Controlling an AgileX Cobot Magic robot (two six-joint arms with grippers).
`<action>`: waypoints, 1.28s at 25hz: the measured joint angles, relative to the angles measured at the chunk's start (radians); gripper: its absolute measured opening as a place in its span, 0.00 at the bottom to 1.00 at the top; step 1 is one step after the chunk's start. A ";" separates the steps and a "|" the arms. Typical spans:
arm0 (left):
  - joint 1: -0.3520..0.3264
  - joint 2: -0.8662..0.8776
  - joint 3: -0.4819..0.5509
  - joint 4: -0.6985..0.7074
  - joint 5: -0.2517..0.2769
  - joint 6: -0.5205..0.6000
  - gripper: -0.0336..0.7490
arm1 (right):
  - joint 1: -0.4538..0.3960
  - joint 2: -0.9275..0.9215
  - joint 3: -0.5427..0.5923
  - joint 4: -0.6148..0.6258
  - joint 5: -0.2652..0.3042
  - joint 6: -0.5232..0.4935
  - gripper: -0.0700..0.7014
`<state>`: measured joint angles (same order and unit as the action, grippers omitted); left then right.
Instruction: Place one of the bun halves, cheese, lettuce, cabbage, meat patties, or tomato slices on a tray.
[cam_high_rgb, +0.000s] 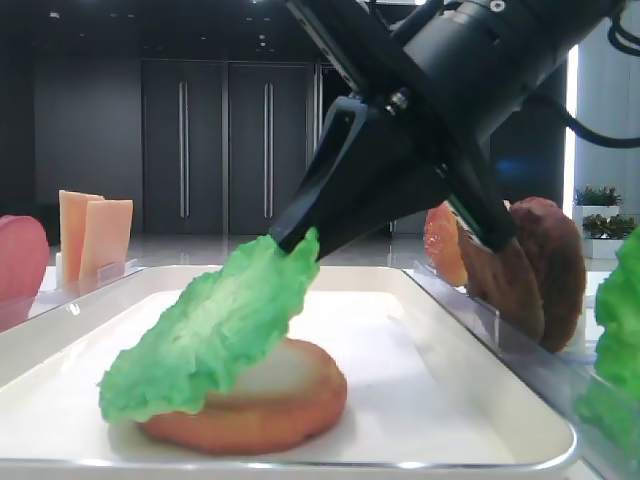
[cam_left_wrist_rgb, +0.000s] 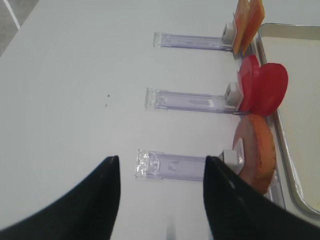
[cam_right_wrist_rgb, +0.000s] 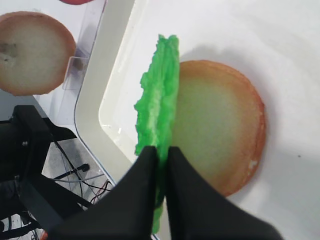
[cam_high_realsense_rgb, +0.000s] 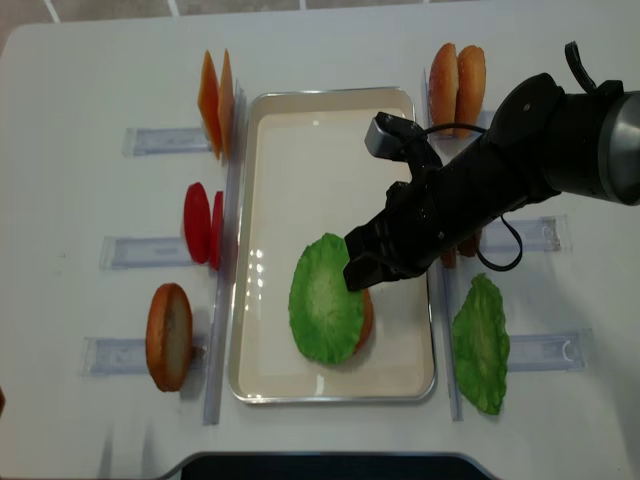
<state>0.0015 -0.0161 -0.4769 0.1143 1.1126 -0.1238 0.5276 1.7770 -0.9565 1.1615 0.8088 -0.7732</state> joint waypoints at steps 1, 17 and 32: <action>0.000 0.000 0.000 0.000 0.000 0.000 0.56 | 0.000 -0.001 0.000 -0.002 -0.001 0.003 0.21; 0.000 0.000 0.000 0.000 0.000 0.000 0.56 | 0.000 -0.168 0.000 -0.260 -0.031 0.221 0.72; 0.000 0.000 0.000 0.000 0.000 0.000 0.56 | -0.120 -0.411 0.000 -0.868 0.125 0.695 0.72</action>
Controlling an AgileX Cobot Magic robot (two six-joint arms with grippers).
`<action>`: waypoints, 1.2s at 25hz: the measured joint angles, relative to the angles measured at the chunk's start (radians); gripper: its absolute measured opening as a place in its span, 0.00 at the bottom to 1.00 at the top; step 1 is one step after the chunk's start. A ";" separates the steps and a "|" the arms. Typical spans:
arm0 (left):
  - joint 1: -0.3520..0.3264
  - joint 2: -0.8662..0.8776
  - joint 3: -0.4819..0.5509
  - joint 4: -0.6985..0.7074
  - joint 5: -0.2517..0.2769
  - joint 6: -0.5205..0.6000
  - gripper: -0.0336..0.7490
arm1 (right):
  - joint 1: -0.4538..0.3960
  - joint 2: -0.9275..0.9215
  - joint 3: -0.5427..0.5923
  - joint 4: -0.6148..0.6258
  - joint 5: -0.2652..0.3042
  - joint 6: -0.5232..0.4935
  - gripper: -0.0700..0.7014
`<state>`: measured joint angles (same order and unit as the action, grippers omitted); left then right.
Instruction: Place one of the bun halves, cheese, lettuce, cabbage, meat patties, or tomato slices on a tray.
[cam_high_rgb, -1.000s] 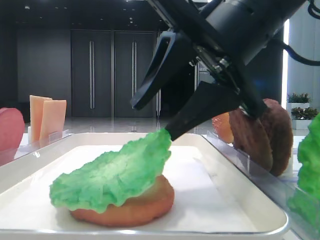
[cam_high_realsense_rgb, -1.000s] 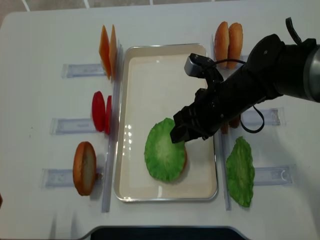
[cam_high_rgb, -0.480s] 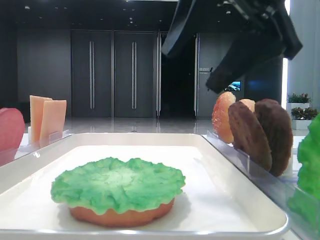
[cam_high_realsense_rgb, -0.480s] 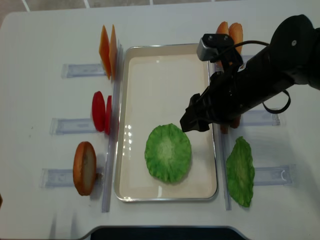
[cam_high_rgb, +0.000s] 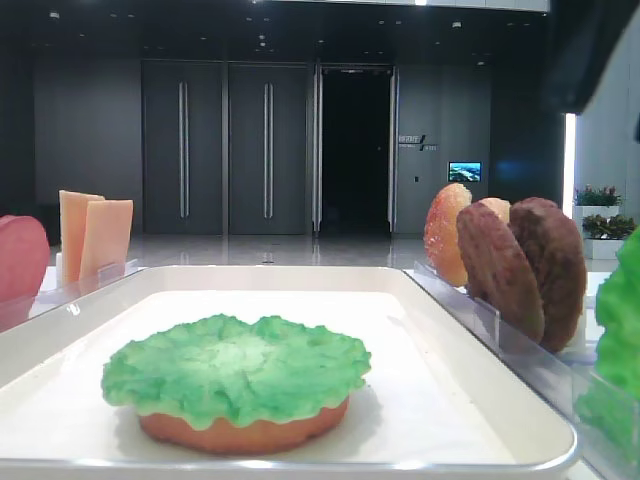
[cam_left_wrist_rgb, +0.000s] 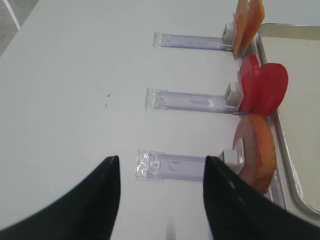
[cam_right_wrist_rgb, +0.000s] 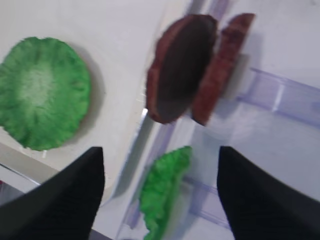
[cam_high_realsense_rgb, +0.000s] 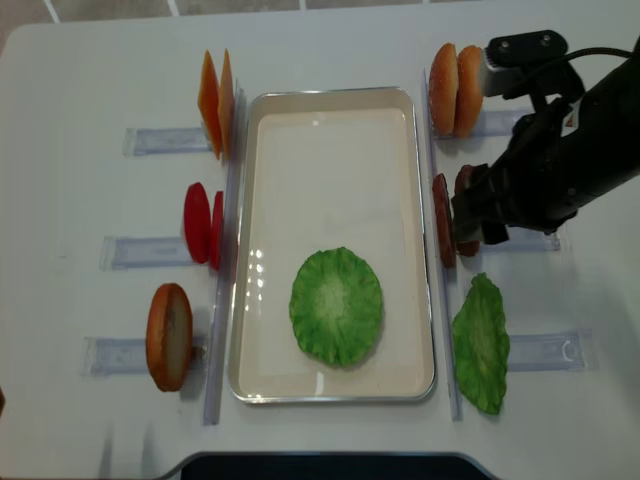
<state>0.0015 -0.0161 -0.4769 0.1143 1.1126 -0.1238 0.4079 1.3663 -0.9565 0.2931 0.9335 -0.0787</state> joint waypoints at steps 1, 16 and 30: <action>0.000 0.000 0.000 0.000 0.000 0.000 0.56 | -0.022 -0.009 0.000 -0.023 0.021 0.010 0.72; 0.000 0.000 0.000 0.000 0.000 0.000 0.56 | -0.421 -0.041 -0.001 -0.234 0.274 0.038 0.72; 0.000 0.000 0.000 0.000 0.000 0.000 0.56 | -0.485 -0.301 0.150 -0.244 0.286 0.064 0.72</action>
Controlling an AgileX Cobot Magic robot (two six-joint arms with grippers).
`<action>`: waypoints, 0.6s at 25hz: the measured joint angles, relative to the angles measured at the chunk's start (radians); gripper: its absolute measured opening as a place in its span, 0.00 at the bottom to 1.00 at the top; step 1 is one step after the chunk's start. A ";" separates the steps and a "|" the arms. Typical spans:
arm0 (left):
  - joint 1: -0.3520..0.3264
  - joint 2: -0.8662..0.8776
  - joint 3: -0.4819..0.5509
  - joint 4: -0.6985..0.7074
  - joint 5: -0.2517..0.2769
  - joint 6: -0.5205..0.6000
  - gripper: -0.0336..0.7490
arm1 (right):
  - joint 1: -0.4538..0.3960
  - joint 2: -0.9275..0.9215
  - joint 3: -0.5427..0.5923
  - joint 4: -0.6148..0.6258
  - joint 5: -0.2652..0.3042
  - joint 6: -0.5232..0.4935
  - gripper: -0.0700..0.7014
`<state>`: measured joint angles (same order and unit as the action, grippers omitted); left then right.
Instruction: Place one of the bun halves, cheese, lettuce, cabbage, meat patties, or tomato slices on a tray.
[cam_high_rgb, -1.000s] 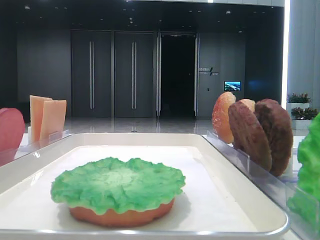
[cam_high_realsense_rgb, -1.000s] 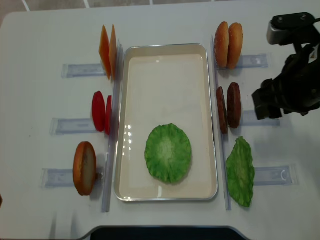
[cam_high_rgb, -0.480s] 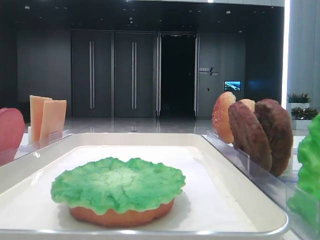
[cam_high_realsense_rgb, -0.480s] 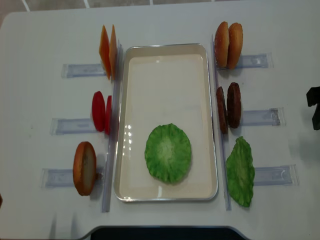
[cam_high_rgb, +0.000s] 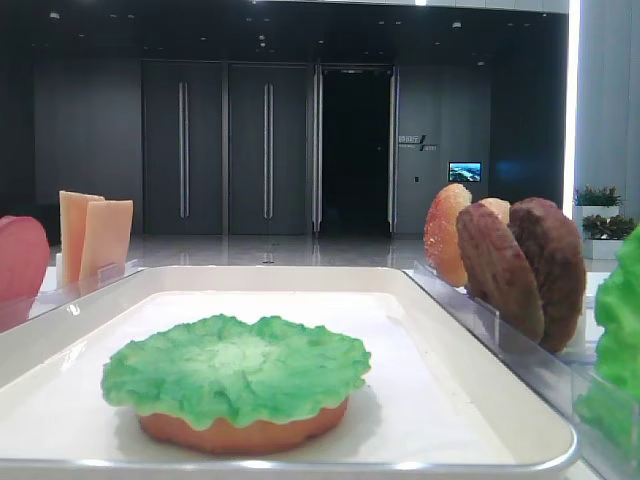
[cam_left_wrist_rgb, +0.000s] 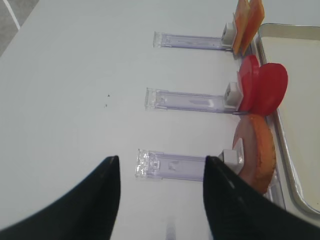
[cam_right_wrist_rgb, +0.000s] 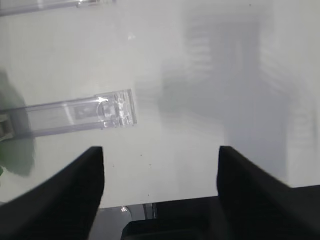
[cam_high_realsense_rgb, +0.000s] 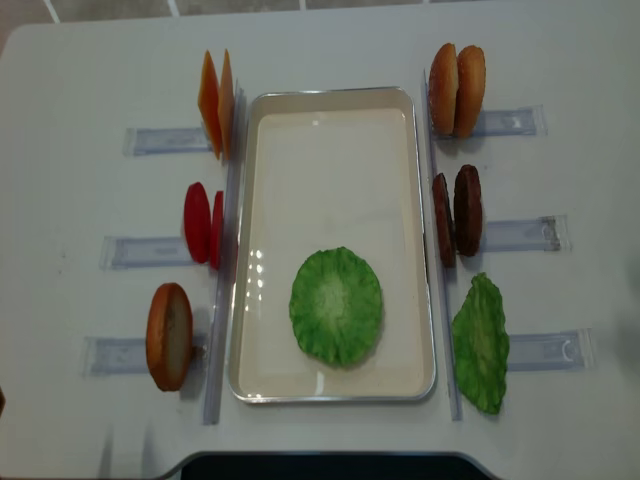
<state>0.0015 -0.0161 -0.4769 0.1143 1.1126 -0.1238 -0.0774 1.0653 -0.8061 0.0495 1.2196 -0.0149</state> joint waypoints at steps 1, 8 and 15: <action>0.000 0.000 0.000 0.000 0.000 0.000 0.56 | 0.000 -0.033 0.020 0.000 0.002 0.000 0.72; 0.000 0.000 0.000 0.000 0.000 0.000 0.56 | 0.000 -0.332 0.108 -0.001 0.005 -0.001 0.72; 0.000 0.000 0.000 0.000 0.000 0.000 0.56 | 0.000 -0.566 0.204 -0.001 0.001 -0.001 0.72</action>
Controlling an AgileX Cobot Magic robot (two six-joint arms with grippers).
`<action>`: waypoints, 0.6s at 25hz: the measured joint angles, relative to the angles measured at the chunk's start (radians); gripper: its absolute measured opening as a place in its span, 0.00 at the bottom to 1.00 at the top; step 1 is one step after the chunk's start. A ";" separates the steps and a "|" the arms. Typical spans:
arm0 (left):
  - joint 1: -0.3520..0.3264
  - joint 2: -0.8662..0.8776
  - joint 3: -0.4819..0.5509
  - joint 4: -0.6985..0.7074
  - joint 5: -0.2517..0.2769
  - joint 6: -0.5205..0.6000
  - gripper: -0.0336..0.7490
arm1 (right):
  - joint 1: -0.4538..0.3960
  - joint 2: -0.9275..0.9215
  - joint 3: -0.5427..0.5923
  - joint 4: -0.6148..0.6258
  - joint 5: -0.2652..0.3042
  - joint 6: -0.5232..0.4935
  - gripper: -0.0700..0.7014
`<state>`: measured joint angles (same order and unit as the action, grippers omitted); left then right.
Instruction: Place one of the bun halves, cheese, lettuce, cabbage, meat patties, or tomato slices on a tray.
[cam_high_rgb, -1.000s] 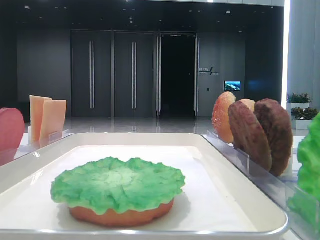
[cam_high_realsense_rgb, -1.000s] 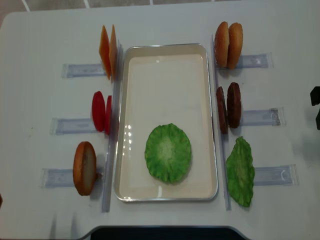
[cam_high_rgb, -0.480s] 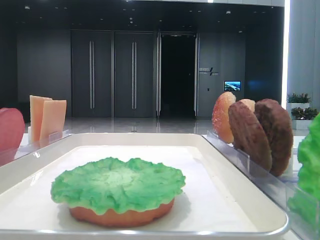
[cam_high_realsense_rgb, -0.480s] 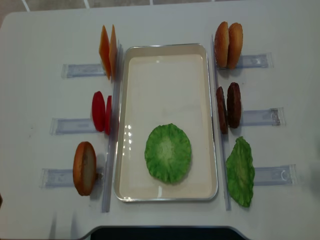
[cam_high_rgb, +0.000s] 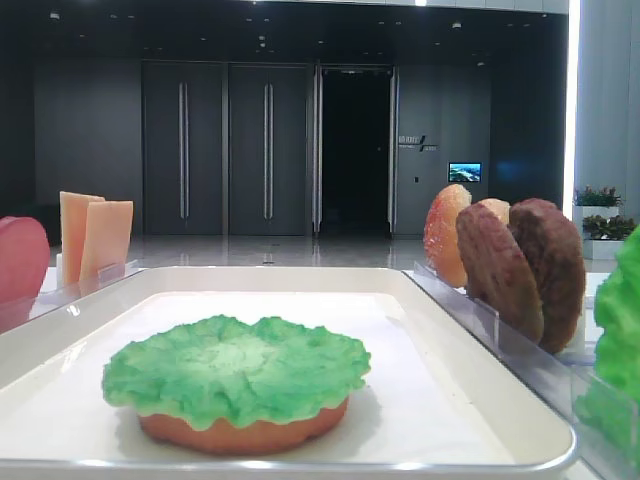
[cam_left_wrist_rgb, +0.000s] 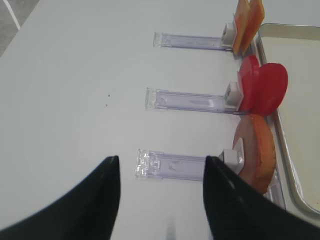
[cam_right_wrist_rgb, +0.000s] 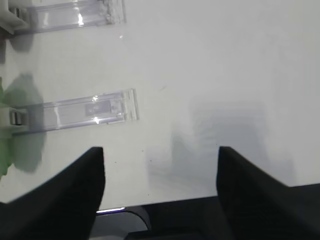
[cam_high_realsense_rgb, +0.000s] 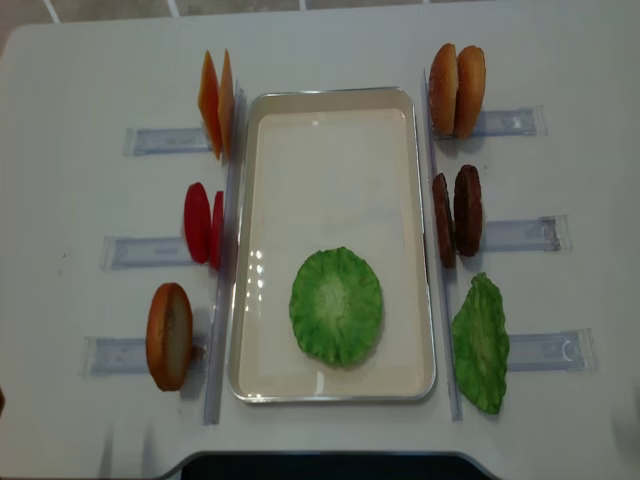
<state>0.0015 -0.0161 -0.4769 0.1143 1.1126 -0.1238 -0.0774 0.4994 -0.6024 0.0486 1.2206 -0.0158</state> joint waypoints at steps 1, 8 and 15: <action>0.000 0.000 0.000 0.000 0.000 0.000 0.56 | 0.000 -0.028 0.015 0.000 -0.006 0.000 0.72; 0.000 0.000 0.000 0.000 0.000 0.000 0.56 | 0.000 -0.184 0.103 0.000 -0.073 0.000 0.72; 0.000 0.000 0.000 0.000 0.000 0.000 0.56 | 0.000 -0.351 0.104 0.000 -0.081 0.000 0.72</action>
<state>0.0015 -0.0161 -0.4769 0.1143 1.1126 -0.1238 -0.0774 0.1487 -0.4988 0.0486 1.1393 -0.0158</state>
